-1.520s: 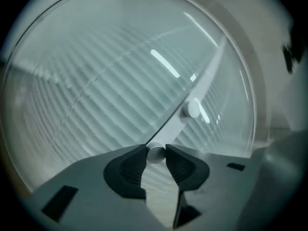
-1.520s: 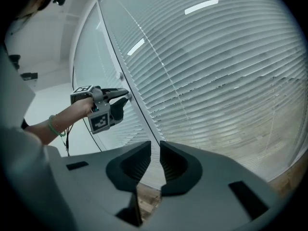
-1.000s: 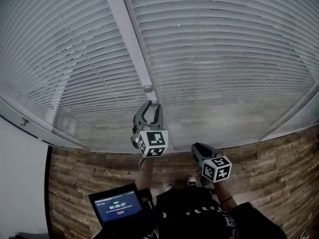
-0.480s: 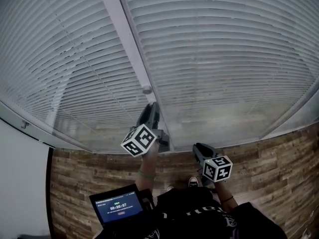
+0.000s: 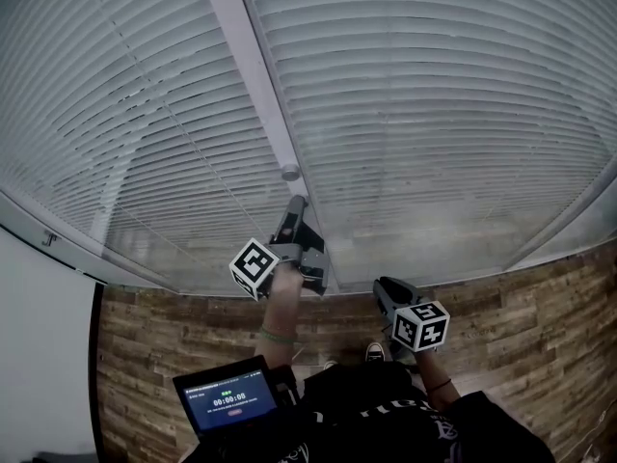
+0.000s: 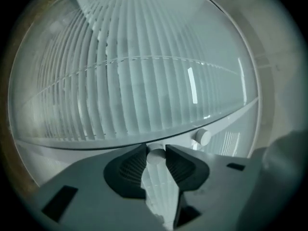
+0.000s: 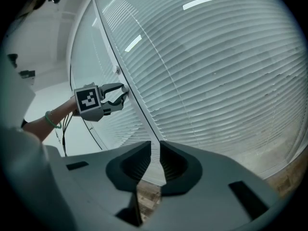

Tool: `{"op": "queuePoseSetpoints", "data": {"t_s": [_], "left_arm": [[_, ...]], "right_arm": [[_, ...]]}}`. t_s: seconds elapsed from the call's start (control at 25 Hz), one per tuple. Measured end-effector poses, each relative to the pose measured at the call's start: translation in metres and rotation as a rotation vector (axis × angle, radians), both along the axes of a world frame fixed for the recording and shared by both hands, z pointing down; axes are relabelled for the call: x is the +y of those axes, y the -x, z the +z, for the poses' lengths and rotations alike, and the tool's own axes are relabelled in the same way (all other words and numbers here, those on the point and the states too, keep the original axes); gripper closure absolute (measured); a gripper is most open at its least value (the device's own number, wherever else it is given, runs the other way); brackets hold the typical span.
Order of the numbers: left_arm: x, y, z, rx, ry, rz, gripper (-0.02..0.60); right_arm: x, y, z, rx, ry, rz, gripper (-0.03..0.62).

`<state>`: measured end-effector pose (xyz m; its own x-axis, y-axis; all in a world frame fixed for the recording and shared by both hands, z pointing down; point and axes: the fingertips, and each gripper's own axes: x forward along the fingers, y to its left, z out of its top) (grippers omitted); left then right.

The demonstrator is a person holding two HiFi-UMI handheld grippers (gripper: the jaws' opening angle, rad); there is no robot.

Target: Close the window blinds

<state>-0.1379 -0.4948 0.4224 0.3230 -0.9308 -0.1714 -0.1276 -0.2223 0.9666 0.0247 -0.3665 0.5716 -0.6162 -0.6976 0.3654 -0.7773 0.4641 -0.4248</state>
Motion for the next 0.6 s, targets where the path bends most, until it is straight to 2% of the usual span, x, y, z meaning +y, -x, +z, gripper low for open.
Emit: {"op": "queuePoseSetpoints", "data": {"t_s": [0.08,0.16,0.2,0.28,0.36,0.4,0.6], "left_arm": [[-0.001,0.002,0.000,0.127,0.021,0.020,0.456],[-0.002,0.004,0.002,0.207,0.026,0.042,0.456],[-0.003,0.005,0.002,0.216,0.023,0.051,0.456],[-0.003,0.005,0.002,0.182,0.009,0.060,0.456],[-0.004,0.003,0.001,0.087,-0.019,0.066,0.455],[-0.003,0.002,0.000,0.011,-0.042,0.071,0.455],[0.014,-0.004,0.008,-0.512,-0.119,0.085,0.454]], "right_arm": [[-0.001,0.003,-0.001,0.002,0.003,-0.003,0.525],[-0.001,0.005,0.000,0.004,0.006,-0.004,0.525],[-0.001,0.006,0.000,0.005,0.006,-0.004,0.525],[0.000,0.008,0.002,0.008,0.008,-0.005,0.525],[0.001,0.009,0.001,0.010,0.007,-0.004,0.525],[0.002,0.010,0.000,0.010,0.006,-0.002,0.525],[0.008,0.011,-0.005,0.011,-0.005,0.012,0.525]]}}
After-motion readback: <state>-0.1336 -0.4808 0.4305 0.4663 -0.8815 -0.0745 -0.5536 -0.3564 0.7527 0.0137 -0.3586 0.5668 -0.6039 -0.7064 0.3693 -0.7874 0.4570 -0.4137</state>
